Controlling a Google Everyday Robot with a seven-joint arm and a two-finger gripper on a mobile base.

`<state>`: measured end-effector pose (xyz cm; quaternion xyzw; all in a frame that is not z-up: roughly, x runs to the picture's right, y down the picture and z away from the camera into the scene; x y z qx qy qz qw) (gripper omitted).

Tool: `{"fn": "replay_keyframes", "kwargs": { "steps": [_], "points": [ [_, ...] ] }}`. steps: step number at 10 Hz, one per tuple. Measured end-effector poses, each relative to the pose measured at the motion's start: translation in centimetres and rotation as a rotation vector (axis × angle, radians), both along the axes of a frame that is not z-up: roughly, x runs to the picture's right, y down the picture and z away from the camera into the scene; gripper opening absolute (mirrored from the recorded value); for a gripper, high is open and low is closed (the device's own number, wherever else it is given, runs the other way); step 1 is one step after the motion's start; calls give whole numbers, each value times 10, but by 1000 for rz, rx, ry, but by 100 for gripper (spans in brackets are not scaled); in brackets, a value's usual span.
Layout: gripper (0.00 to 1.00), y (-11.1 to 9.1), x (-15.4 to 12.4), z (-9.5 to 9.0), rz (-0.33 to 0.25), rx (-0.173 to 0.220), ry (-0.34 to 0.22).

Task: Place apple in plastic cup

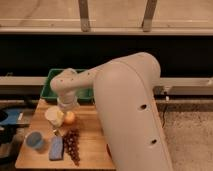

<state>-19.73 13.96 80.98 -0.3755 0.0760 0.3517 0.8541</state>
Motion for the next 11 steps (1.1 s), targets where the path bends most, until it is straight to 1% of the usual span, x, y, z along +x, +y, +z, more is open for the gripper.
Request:
{"fn": "replay_keyframes", "kwargs": {
  "steps": [3, 5, 8, 9, 10, 11],
  "points": [
    [80, 5, -8, 17, -13, -25, -21],
    [80, 15, -13, 29, -18, -47, -32],
    [80, 26, -19, 35, -31, -71, -36],
    [79, 27, -19, 35, -37, -71, -31],
    [73, 28, -20, 33, -45, -68, -23],
    [61, 28, -19, 31, -48, -63, -13]
  ]
}}
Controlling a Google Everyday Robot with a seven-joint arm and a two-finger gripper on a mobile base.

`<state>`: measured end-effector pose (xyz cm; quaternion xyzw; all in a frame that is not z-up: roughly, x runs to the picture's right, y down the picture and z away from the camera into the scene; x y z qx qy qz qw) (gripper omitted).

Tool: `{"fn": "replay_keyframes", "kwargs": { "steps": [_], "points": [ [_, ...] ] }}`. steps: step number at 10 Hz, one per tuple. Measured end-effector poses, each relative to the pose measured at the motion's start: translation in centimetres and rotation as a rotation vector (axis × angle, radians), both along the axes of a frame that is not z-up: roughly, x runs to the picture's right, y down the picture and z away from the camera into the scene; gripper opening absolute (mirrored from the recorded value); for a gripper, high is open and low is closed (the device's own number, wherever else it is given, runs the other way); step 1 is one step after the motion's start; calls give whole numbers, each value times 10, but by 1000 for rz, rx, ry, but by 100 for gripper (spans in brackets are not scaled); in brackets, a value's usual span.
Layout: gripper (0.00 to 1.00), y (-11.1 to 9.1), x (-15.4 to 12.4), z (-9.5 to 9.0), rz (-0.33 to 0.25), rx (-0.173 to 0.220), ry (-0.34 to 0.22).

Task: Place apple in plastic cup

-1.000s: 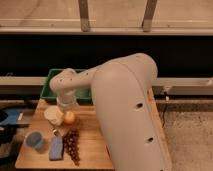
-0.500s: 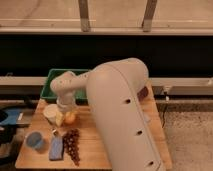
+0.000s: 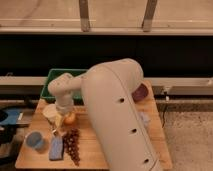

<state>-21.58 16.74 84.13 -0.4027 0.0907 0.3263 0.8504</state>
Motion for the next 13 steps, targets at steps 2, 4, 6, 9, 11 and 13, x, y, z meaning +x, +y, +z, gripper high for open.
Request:
{"fn": "replay_keyframes", "kwargs": {
  "steps": [2, 4, 6, 9, 11, 13],
  "points": [
    [43, -1, 4, -3, 4, 2, 7],
    [20, -4, 8, -7, 15, 11, 10],
    [3, -5, 11, -11, 26, 18, 9],
    [0, -14, 22, -26, 50, 39, 11],
    [0, -27, 31, -49, 56, 63, 8],
    [0, -36, 38, -68, 58, 87, 6]
  ]
}}
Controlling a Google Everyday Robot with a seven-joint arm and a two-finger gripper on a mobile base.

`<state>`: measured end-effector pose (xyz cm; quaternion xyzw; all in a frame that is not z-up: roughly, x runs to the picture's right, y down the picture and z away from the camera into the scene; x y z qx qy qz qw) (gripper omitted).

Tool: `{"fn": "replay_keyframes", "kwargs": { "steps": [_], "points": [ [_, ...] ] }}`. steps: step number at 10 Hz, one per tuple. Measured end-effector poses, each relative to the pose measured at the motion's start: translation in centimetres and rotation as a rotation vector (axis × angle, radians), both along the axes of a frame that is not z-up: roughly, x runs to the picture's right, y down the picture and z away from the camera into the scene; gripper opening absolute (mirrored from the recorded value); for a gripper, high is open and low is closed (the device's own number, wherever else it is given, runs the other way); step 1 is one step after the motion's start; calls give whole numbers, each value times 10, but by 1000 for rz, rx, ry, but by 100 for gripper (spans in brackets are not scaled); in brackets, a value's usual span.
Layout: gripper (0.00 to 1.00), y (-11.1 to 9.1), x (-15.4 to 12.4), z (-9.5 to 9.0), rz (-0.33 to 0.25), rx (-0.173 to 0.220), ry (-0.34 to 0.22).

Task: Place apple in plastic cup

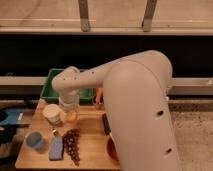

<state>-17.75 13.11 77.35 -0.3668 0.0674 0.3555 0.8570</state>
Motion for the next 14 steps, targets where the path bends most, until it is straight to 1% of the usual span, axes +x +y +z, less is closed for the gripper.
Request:
{"fn": "replay_keyframes", "kwargs": {
  "steps": [1, 3, 5, 6, 9, 11, 13, 14],
  "points": [
    [0, -4, 3, -10, -1, 15, 1],
    [0, -11, 2, -23, -9, 38, -9],
    [0, -13, -6, -32, -22, 49, -28],
    [0, -14, -15, -36, -43, 57, -50],
    [0, -14, -63, -51, -118, 64, -173],
    [0, -7, -102, -71, -193, 74, -264],
    [0, -2, -126, -87, -240, 87, -322],
    [0, 5, -146, -99, -275, 92, -367]
  ]
}}
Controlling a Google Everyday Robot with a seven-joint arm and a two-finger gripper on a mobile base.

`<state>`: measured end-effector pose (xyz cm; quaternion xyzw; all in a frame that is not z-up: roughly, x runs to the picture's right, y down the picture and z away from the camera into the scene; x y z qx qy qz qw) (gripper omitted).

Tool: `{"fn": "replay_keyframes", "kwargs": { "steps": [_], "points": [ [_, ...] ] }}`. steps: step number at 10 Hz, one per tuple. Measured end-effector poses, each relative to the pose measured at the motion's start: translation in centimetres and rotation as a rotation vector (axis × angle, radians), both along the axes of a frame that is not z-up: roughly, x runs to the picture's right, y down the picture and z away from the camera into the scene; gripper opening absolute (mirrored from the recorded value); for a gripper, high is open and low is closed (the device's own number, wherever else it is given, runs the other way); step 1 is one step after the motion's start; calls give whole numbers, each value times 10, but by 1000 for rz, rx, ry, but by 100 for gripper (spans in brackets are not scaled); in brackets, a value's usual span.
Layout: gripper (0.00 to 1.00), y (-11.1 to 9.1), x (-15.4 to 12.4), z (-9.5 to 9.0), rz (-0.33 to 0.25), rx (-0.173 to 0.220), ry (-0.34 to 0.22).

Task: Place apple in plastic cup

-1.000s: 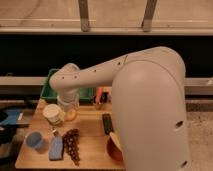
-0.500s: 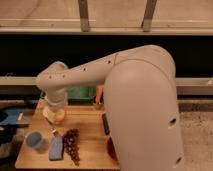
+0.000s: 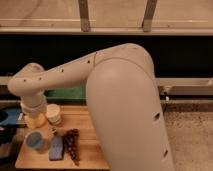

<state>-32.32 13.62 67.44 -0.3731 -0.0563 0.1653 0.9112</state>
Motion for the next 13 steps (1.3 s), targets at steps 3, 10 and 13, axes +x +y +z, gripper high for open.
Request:
{"fn": "replay_keyframes", "kwargs": {
  "steps": [3, 10, 13],
  "points": [
    [0, 7, -19, -7, -36, -11, -62],
    [0, 51, -27, 29, -43, -160, -71],
    [20, 57, -24, 25, -45, -191, -63]
  ]
}}
